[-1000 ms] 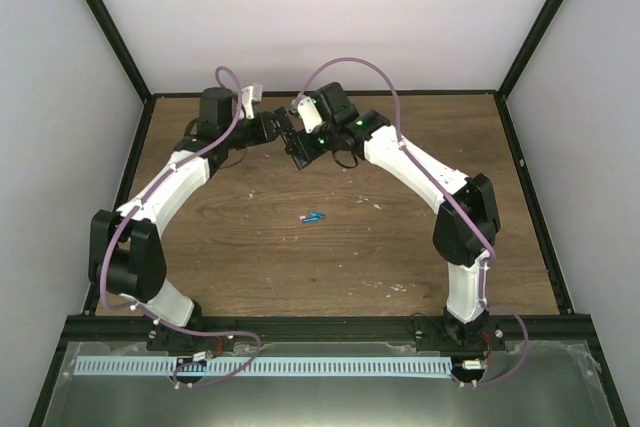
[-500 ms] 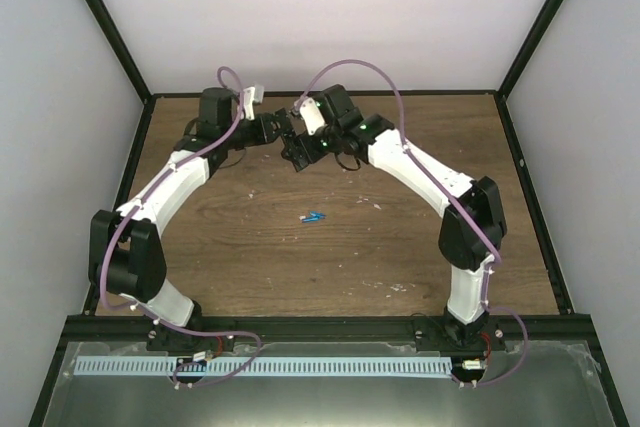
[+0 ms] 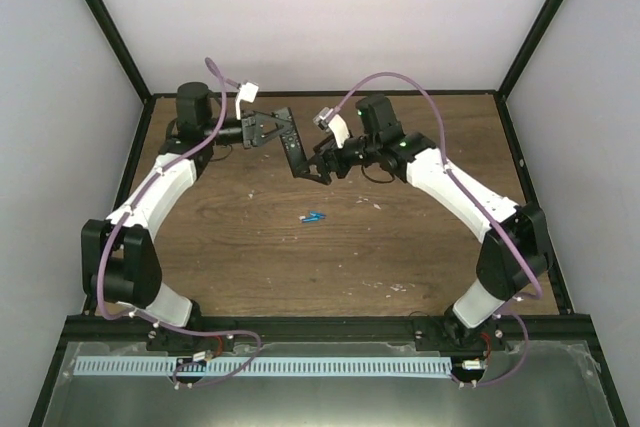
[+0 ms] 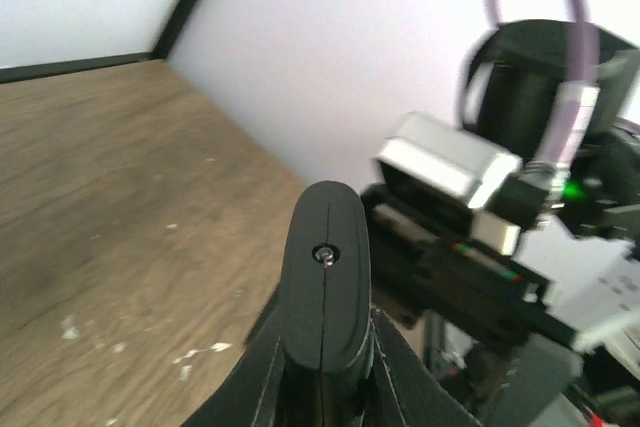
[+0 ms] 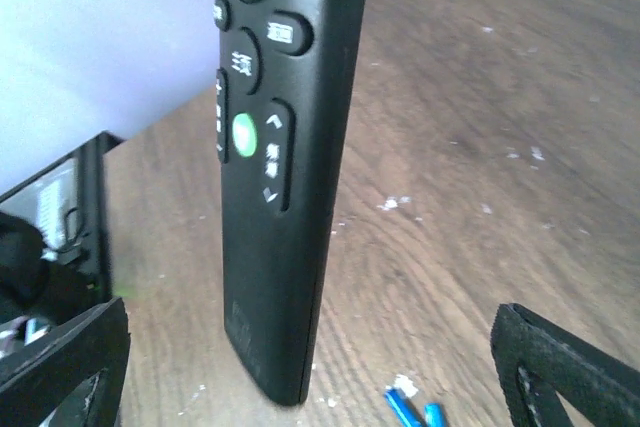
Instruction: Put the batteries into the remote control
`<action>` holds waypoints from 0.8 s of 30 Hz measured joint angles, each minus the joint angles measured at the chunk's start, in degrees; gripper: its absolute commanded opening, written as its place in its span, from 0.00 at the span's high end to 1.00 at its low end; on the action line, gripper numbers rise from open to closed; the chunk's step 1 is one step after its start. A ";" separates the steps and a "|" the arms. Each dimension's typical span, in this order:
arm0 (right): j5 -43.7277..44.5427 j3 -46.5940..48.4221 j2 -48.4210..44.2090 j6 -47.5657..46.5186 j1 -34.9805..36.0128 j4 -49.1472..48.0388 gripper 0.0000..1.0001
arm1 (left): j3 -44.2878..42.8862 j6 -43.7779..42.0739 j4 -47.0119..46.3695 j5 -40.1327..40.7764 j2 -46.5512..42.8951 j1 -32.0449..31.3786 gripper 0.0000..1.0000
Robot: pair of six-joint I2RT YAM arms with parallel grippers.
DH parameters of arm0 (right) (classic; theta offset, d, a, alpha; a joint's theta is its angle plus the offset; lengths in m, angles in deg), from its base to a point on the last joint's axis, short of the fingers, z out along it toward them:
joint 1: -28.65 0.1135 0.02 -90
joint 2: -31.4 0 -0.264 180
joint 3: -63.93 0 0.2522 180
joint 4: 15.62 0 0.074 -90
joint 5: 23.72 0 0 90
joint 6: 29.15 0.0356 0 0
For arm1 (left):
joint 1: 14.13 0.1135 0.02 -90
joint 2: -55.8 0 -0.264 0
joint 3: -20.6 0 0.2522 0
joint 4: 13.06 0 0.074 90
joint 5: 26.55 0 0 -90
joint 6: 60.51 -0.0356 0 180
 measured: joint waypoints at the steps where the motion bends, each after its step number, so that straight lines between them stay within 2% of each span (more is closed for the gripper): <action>1: -1.70 -0.24 -0.04 -0.28 0.13 -0.20 0.10 | 0.00 0.13 -1.05 -2.60 -0.31 -0.11 1.00; 5: -6.56 -0.83 -0.04 -0.68 0.37 -1.09 0.12 | -0.02 1.40 -4.44 -9.51 -0.59 -1.11 1.00; 8: -9.20 -0.83 -0.02 -0.87 0.39 -2.14 0.20 | -0.02 1.90 -5.62 -12.55 -0.66 -2.29 1.00; 17: -14.56 -0.81 0.00 -1.01 0.37 -2.97 0.60 | -0.02 1.99 -6.82 -15.10 -1.31 -3.30 1.00; 24: -17.64 -0.76 0.02 -0.92 0.48 -2.84 0.82 | 0.00 1.53 -7.32 -14.84 -1.51 -3.30 1.00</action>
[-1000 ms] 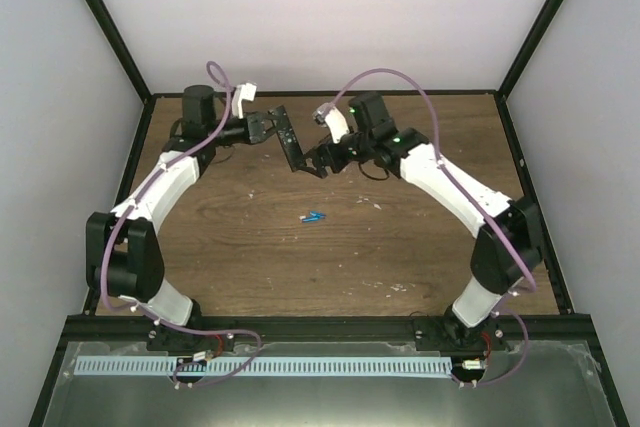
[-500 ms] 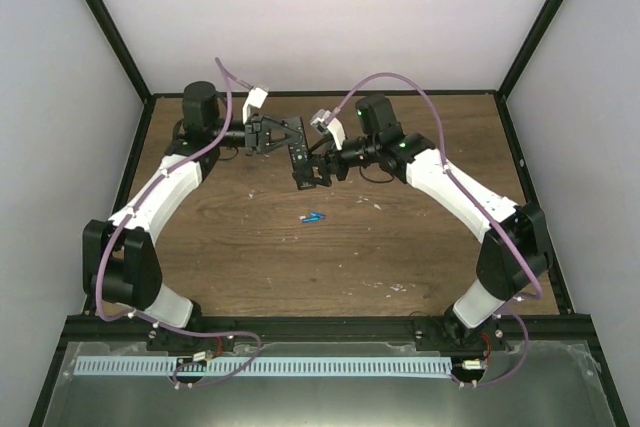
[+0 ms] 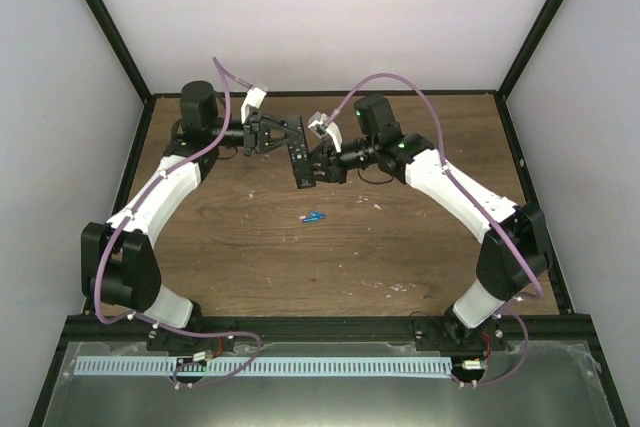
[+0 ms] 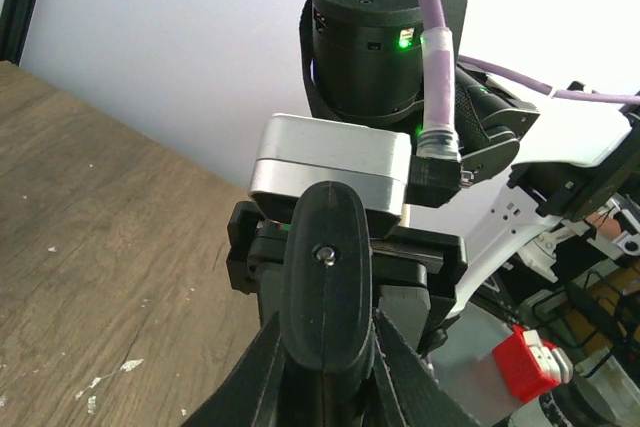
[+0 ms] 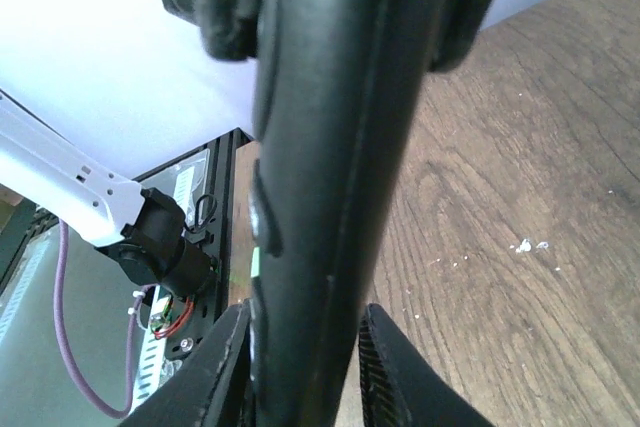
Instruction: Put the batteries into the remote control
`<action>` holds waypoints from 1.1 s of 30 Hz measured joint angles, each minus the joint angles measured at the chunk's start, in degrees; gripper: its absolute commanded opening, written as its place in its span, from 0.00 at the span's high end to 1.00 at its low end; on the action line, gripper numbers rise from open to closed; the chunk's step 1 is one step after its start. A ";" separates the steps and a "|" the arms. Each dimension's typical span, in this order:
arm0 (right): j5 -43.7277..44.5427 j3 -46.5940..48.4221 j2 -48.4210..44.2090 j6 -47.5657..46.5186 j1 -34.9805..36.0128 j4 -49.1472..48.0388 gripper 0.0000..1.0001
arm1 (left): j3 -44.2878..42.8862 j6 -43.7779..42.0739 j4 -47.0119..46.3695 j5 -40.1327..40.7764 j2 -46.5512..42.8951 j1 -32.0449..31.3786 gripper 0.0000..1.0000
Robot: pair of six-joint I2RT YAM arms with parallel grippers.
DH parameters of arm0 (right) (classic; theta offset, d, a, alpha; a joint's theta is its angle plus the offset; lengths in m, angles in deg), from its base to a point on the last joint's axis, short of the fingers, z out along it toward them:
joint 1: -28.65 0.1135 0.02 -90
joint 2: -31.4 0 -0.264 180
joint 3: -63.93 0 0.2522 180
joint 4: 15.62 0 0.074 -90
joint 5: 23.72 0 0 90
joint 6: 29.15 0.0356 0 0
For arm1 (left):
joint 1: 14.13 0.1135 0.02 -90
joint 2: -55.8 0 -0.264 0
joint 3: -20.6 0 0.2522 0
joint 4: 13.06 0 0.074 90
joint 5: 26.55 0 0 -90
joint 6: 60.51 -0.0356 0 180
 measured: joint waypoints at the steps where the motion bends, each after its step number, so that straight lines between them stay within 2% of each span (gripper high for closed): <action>1: -0.22 0.00 0.00 -0.24 0.00 -0.04 0.85 | 0.00 -0.13 0.00 0.09 0.00 0.00 1.00; 3: -0.83 0.00 0.00 -0.04 0.00 0.00 0.90 | 0.00 -0.39 0.11 0.22 0.00 0.00 0.99; 8: -1.33 0.02 0.17 0.72 0.00 0.57 0.99 | -0.02 -2.19 0.59 0.59 -0.07 -0.13 0.76; 15: 0.90 0.02 0.26 0.44 0.00 0.76 0.99 | -0.02 -2.60 2.38 1.77 -0.09 -0.22 0.60; 20: 5.86 0.02 0.26 0.48 0.00 0.83 0.99 | 0.00 -2.38 3.10 4.72 -0.09 0.31 0.57; 25: 17.40 0.02 0.26 0.61 0.02 2.08 0.99 | 1.31 2.51 2.51 15.06 -0.87 4.35 0.56; 28: 28.72 0.02 0.26 -0.26 0.70 3.41 0.99 | 2.03 6.75 3.63 24.22 -1.81 6.47 0.57; 33: 48.02 0.02 0.26 -3.21 4.61 3.74 0.99 | 2.03 15.89 8.26 36.24 -3.02 6.27 0.57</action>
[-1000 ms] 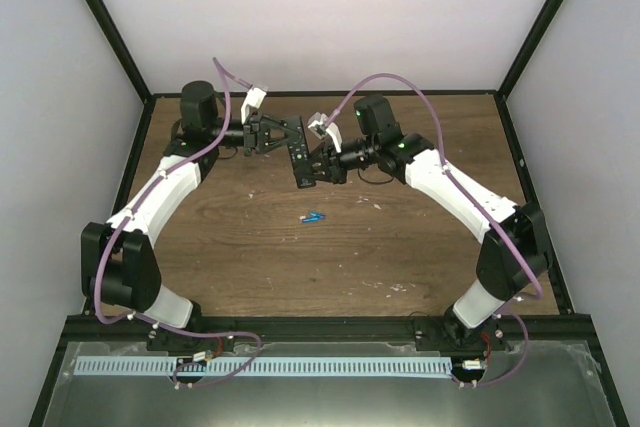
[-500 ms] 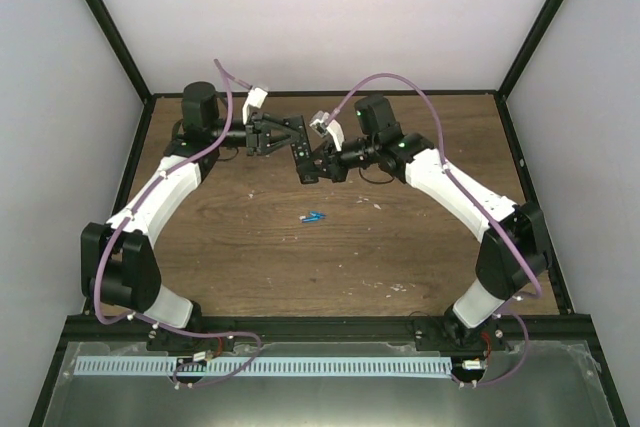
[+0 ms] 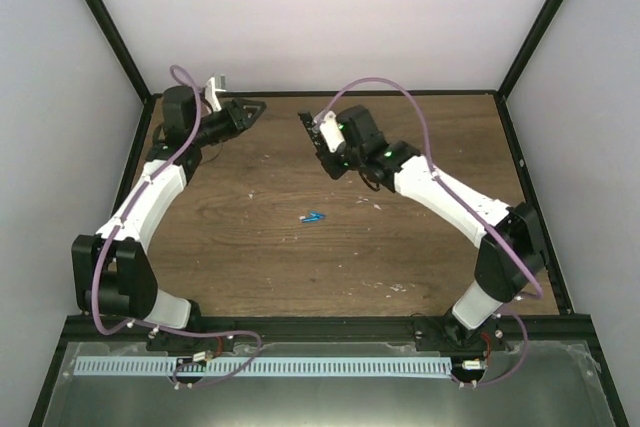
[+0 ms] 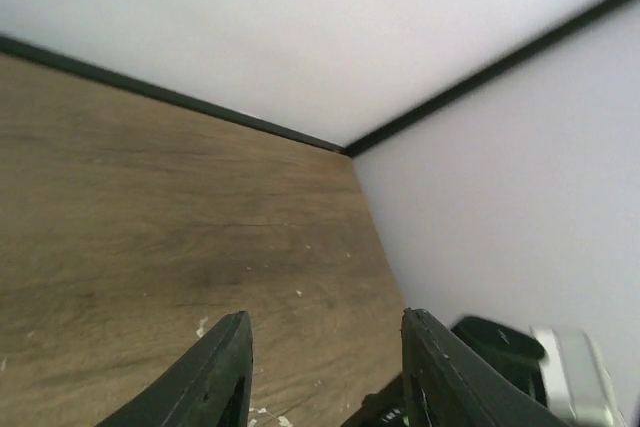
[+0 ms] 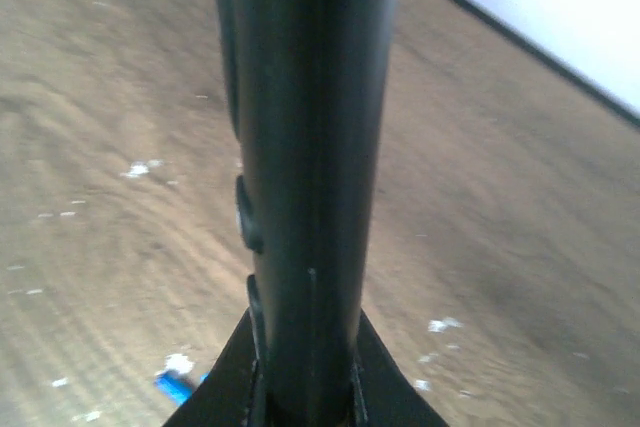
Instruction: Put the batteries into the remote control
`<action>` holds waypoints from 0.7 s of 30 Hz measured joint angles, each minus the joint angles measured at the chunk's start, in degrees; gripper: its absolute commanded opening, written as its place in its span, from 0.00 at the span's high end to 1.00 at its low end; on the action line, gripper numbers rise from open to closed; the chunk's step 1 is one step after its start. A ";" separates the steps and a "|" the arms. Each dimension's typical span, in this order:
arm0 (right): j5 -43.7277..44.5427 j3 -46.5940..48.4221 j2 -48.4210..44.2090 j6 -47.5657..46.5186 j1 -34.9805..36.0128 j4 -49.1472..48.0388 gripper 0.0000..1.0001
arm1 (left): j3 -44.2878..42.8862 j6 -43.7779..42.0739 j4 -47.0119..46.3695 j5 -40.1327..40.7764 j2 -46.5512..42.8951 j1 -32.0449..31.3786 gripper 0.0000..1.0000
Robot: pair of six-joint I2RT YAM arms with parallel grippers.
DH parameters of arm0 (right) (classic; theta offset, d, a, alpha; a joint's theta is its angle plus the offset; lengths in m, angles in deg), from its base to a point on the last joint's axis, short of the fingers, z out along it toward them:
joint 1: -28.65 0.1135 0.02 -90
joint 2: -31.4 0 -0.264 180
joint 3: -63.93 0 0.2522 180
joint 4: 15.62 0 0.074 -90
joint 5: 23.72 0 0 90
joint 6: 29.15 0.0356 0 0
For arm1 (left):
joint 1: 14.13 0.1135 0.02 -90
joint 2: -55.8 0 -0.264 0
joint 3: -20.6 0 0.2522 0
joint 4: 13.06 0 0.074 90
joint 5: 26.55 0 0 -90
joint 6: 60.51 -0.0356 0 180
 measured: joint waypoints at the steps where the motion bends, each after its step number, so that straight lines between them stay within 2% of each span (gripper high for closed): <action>1: 3.85 0.00 0.04 -0.63 1.25 -0.22 0.99 | 0.00 1.53 1.22 1.86 -0.17 -0.15 0.57; 5: 20.37 1.46 2.71 -4.02 6.47 -2.23 0.99 | -0.02 7.69 6.16 8.92 -0.90 -1.07 0.57; 9: 33.33 1.70 7.54 -10.64 10.58 -8.28 0.99 | -0.02 14.38 7.54 12.33 -1.27 -2.51 0.57; 14: 41.75 -0.42 10.08 -18.05 13.00 -15.93 0.99 | -0.02 19.43 8.35 15.13 -2.08 -4.70 0.57; 21: 47.30 -4.46 10.12 -25.27 13.29 -26.73 0.99 | -0.02 22.82 8.87 15.76 -3.13 -5.25 0.57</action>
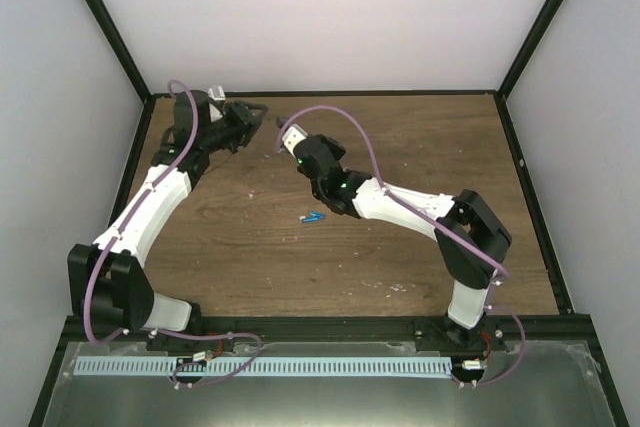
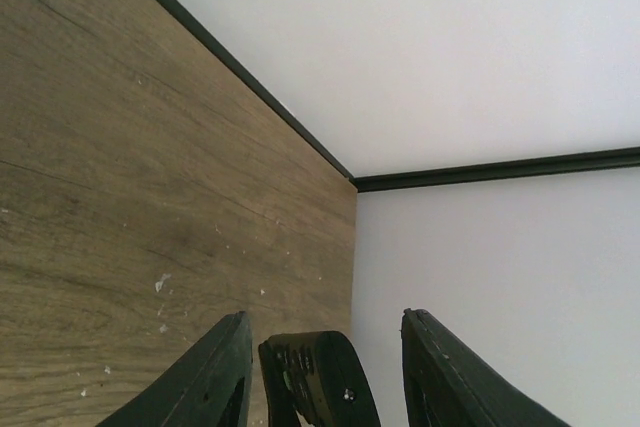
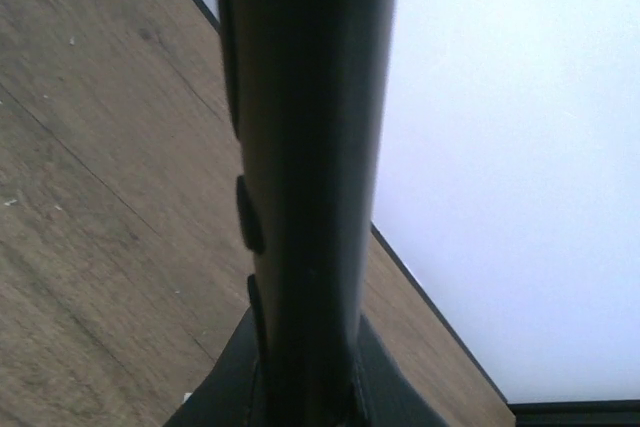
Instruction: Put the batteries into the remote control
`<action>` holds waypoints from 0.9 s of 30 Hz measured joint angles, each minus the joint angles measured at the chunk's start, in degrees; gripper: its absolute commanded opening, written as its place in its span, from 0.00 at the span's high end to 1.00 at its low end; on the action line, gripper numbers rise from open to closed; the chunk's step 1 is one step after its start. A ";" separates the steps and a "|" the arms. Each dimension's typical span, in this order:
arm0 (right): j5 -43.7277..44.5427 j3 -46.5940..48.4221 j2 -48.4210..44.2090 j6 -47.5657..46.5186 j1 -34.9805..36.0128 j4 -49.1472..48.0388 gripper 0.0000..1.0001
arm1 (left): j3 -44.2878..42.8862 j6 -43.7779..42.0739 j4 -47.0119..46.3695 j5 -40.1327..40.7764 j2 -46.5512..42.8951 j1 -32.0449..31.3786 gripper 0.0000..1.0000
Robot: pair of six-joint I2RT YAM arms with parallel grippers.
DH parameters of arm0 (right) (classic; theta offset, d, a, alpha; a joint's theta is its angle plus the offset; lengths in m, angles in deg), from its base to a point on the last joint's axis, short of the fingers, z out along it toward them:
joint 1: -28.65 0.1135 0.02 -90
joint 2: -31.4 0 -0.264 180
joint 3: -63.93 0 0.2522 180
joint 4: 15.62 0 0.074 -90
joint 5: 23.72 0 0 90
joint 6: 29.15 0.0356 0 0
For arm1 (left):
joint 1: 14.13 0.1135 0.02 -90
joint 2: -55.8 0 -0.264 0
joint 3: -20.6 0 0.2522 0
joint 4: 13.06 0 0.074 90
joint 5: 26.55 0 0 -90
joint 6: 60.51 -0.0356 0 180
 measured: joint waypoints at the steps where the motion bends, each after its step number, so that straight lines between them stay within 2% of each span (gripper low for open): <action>1: 0.59 -0.61 0.00 -0.94 0.00 -1.29 0.99 | 0.00 0.42 0.17 -0.02 0.00 0.00 0.57; 8: 2.10 -2.62 0.00 -6.01 0.98 -7.93 0.99 | 0.00 2.10 0.28 -0.20 0.00 -1.03 0.57; 27: 3.15 -3.17 1.09 -12.46 1.84 -14.36 0.99 | 0.00 2.60 0.50 0.33 0.24 -3.91 0.59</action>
